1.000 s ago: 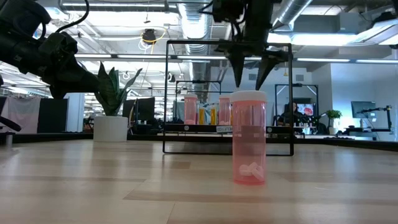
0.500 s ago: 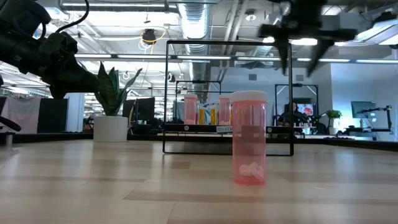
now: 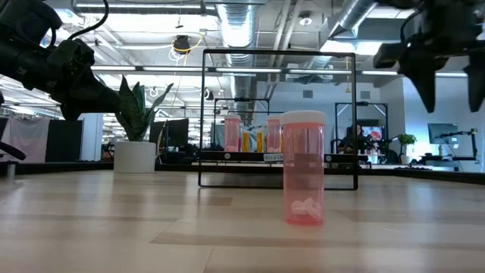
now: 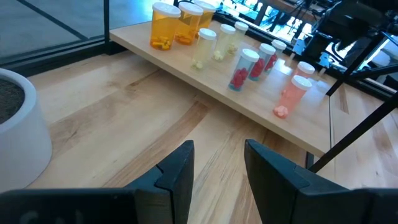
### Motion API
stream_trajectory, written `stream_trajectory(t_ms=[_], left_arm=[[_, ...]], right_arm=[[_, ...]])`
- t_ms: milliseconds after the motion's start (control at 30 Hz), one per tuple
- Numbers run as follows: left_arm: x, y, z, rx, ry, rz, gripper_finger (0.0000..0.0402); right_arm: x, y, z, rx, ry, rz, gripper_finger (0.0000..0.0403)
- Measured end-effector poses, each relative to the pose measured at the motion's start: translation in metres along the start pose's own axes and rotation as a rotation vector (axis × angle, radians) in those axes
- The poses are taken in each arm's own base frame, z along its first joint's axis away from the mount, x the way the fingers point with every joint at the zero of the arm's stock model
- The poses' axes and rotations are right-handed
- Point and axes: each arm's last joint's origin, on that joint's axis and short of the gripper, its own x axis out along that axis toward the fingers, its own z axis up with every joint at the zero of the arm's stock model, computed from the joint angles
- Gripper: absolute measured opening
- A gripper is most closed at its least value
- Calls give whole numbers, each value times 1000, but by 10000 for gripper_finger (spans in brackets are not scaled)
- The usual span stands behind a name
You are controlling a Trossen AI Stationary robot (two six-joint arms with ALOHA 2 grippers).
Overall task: Pick and place medicine bottles onto shelf by color
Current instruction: Put the small pink pill bottle on the shelf aligned with the other small pink pill bottles
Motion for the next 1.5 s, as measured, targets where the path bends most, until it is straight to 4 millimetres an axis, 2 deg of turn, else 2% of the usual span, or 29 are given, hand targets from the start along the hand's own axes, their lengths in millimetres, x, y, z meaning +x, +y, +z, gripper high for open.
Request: stream_trajectory(t_ms=[300,567,833,1000,1133,1333,1500], left_arm=[[0,0,0,0,0,0,128],[0,0,0,0,0,0,128],[0,0,0,0,0,0,128],[0,0,0,0,0,0,128],[0,0,0,0,0,0,128],[0,0,0,0,0,0,128],[0,0,0,0,0,0,128]], right_arm=[[21,-4,-61,-158,54,38,256],[29,29,-113,-330,57,-28,241],[20,51,-167,-547,-23,38,173],[28,73,-186,-700,-27,65,130],[31,95,-195,-804,-23,85,121],[32,117,-204,-900,-18,108,155],[26,125,-211,-978,-4,141,196]])
